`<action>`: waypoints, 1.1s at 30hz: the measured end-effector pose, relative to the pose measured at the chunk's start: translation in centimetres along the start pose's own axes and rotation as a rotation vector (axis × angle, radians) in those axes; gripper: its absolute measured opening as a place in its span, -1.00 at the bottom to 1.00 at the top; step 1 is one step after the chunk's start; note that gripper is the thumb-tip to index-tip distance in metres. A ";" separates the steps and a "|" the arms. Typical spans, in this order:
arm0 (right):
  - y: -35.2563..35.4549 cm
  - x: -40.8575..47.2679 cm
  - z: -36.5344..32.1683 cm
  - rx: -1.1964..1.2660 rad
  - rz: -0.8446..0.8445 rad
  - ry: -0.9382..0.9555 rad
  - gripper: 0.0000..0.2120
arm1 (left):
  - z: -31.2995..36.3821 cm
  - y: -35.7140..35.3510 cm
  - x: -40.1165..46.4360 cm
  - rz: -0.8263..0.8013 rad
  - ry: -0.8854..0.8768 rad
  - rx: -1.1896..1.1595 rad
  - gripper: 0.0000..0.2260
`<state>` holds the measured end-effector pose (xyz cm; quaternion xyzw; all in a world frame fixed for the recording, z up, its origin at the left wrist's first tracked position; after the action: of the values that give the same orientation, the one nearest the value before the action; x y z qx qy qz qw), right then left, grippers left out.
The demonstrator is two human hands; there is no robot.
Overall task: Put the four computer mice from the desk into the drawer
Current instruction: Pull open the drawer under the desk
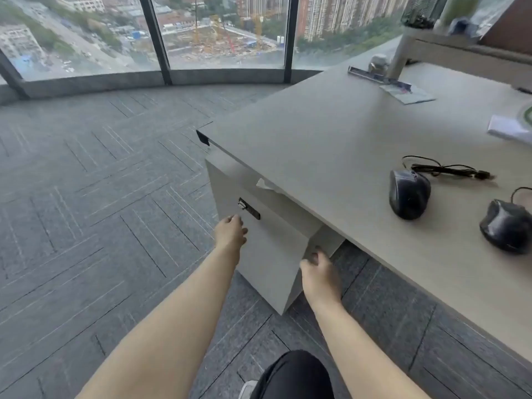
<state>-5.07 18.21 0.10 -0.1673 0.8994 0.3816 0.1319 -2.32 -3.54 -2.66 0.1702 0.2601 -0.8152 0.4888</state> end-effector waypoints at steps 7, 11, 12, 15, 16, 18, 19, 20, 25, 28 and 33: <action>-1.4 1.3 0.1 0.102 0.083 0.038 -0.71 | 0.2 -2.1 5.1 0.069 0.009 0.015 -0.73; -1.3 1.5 0.1 0.092 0.111 0.046 -0.70 | 0.1 -2.3 6.3 0.071 -0.017 0.057 -0.77; -1.2 1.3 0.0 0.082 0.105 0.038 -0.70 | 0.1 -2.3 6.3 0.072 -0.018 0.052 -0.80; -1.4 0.6 0.3 0.072 0.082 0.061 -0.72 | 0.1 -1.6 5.4 0.083 -0.016 0.027 -0.78; -1.3 -0.1 0.2 0.043 0.068 0.074 -0.72 | 0.1 -0.9 5.0 0.086 -0.010 0.013 -0.74; -1.5 -1.5 0.3 0.003 0.029 0.106 -0.71 | 0.2 1.1 4.1 0.105 -0.003 0.007 -0.70; -1.8 -2.3 0.4 0.009 -0.001 0.123 -0.70 | 0.2 2.5 3.5 0.119 -0.002 0.006 -0.70; -2.3 -3.3 0.5 0.019 -0.037 0.135 -0.69 | 0.3 4.0 2.9 0.131 -0.005 -0.003 -0.69; -5.6 -8.4 1.1 0.032 -0.215 0.202 -0.66 | 0.3 11.7 0.1 0.180 -0.018 -0.079 -0.76; -7.7 -11.5 1.3 -0.017 -0.298 0.257 -0.66 | 0.5 16.3 -1.7 0.224 -0.035 -0.132 -0.84; -10.5 -15.9 1.2 -0.057 -0.399 0.316 -0.65 | 0.9 22.6 -3.5 0.268 -0.060 -0.152 -0.84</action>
<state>13.71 15.38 -1.63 -0.4028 0.8468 0.3425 0.0577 19.26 -10.37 -5.87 0.1415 0.2812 -0.7254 0.6122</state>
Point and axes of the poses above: each hand's wrist, its own x-axis towards the middle knuckle, its own y-axis out of the back of the hand, z = x × y, the point moved 5 cm from there along x, towards the middle knuckle, and after that the axes turned 14 degrees about -x, right-handed, at the moved point
